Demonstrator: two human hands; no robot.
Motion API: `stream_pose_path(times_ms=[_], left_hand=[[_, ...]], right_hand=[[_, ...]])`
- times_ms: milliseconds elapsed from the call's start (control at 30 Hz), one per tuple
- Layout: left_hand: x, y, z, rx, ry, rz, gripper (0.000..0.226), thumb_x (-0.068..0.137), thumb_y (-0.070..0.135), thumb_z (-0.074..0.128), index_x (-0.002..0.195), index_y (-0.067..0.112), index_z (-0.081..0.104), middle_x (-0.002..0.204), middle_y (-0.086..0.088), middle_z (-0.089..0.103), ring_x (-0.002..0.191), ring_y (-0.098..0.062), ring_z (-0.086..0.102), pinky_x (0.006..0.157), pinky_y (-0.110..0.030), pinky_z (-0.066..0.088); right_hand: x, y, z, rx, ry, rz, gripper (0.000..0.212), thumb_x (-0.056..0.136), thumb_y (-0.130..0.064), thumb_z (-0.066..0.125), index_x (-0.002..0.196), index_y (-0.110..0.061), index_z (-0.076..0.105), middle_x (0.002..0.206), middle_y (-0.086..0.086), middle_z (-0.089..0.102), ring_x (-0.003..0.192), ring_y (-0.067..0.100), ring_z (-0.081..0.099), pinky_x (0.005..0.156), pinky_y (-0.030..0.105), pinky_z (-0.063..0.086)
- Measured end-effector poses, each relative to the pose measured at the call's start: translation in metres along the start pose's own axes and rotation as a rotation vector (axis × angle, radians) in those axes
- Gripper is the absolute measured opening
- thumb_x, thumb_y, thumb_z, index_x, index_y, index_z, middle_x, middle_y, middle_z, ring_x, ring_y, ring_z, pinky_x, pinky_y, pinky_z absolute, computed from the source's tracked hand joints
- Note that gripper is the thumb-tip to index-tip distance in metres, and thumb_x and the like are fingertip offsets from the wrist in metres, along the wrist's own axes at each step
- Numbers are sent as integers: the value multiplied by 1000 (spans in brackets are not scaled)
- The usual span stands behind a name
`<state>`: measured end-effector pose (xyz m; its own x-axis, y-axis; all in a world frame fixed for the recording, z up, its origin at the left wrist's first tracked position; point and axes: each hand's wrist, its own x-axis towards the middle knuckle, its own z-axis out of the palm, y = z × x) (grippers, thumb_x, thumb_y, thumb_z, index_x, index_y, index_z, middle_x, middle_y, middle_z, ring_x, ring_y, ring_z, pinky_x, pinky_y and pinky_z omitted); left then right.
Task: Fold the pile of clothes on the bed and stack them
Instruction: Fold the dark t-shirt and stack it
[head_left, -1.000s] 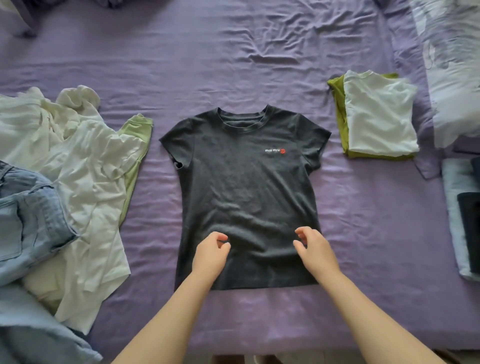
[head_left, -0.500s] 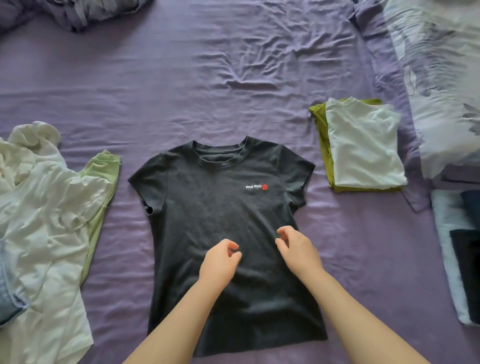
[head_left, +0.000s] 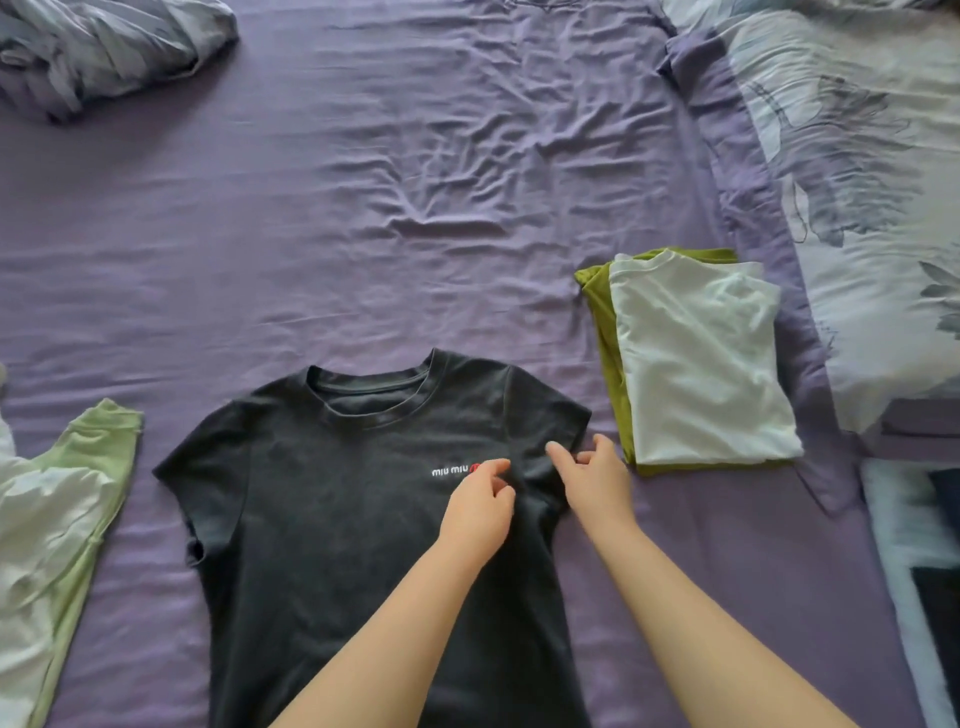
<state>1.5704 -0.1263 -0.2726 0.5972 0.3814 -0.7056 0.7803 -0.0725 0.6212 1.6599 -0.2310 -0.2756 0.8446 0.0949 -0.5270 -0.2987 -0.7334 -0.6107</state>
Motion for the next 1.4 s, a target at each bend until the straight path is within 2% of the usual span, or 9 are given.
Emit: stream_pose_path(times_ms=[133,300,400,533,600,767,1100,1267,1400], left_hand=[[23,15,8,-260,-62,-60,46,99,15,42,143,28,38,101,-1,58,76,-12,61,77,-27,52],[37,25,-1,-323,-144,-57,51,100,21,41,146,38,29,89,-4,59,67,-14,58,68,-28,54],[35,18,-18,-351,-89,-45,57,99,14,40,148,37,23,101,-8,62,73,-13,63,67,-27,54],[22,-8,-49,-358,36,-93,65,95,5,43,150,32,22,99,-5,61,75,-14,64,63,-24,50],[15,-25,-65,-340,77,-122,65,94,3,43,150,31,23,95,-5,62,72,-13,62,62,-23,50],[-7,-73,-109,-178,167,-131,66,92,8,48,150,26,23,87,-1,64,76,-13,66,83,-37,55],[-22,-124,-214,56,489,-60,53,92,14,53,143,18,39,104,-2,60,95,-19,56,86,-30,42],[-22,-150,-253,233,707,-92,51,87,12,61,136,12,48,129,-13,51,122,-29,44,105,-34,29],[-20,-167,-265,-40,667,-171,63,84,14,69,139,5,42,133,-17,51,121,-30,48,106,-35,34]], right_hand=[[7,3,13,147,-29,0,51,80,-23,74,122,-11,46,105,6,64,102,24,62,83,36,51],[1,5,21,68,-36,-129,82,86,-14,63,151,-24,15,137,6,51,122,21,53,93,30,47],[-7,-6,28,-27,-68,-297,82,87,-17,60,152,-29,11,150,-2,36,129,15,44,92,20,38],[-18,-26,45,-261,-302,-427,73,93,-30,54,152,-27,12,157,-7,12,92,5,58,86,27,48],[-20,-32,52,-469,-378,-404,65,97,-27,47,152,-23,13,160,-7,-5,112,13,54,96,36,46],[-23,-48,56,-599,-425,-378,65,97,-14,41,153,-20,10,160,-9,-11,133,24,40,100,37,42],[-69,-93,146,-637,-449,-632,47,98,-25,47,144,-20,38,152,-5,32,133,19,35,110,33,31],[-89,-111,204,-870,-389,-762,52,96,-44,45,145,-30,34,158,-5,19,142,25,17,113,42,21],[-97,-119,242,-997,-346,-775,71,93,-57,43,151,-36,9,161,2,-3,146,31,-13,114,58,-1]])
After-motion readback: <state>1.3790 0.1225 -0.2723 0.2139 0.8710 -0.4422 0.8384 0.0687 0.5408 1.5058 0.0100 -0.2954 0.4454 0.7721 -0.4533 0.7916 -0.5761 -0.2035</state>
